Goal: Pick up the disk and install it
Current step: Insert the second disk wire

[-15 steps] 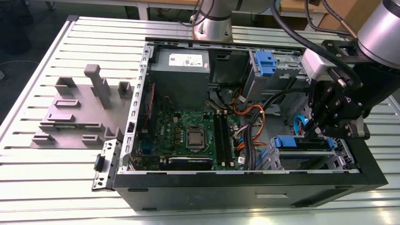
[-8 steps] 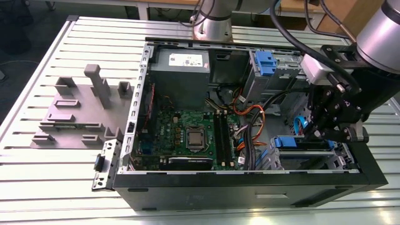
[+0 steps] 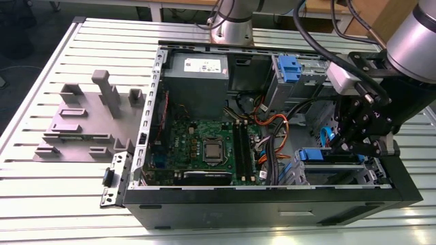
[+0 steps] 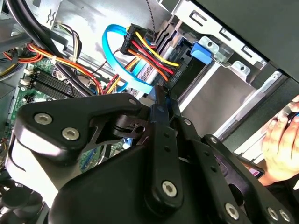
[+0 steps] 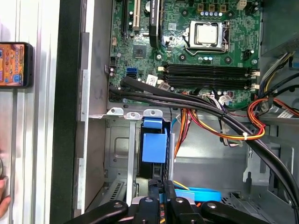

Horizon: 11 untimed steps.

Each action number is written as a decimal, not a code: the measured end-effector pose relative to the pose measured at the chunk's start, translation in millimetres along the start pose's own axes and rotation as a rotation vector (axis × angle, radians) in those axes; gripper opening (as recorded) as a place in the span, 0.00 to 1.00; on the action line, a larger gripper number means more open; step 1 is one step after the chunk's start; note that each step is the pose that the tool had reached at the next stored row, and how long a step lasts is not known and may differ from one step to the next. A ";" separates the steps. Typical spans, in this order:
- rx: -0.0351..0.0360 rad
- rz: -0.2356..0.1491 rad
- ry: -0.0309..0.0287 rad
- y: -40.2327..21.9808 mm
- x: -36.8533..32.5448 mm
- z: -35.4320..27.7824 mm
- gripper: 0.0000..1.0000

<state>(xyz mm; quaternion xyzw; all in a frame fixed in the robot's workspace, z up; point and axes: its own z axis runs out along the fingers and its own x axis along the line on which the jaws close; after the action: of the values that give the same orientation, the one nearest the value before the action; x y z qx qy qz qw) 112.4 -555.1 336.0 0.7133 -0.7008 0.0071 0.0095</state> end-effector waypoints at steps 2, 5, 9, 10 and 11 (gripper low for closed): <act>0.0000 0.000 0.0001 0.0 0.0 0.5 0.16; 0.0000 0.000 -0.0001 0.0 0.0 0.7 0.16; 0.0000 0.000 -0.0006 0.0 0.0 0.4 0.16; 0.0000 0.000 -0.0003 0.0 0.1 0.0 0.16; 0.0000 0.000 -0.0002 0.0 0.0 -0.3 0.16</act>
<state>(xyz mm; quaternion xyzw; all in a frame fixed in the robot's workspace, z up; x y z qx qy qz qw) 112.5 -555.1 336.3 0.7133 -0.7008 0.0071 0.0095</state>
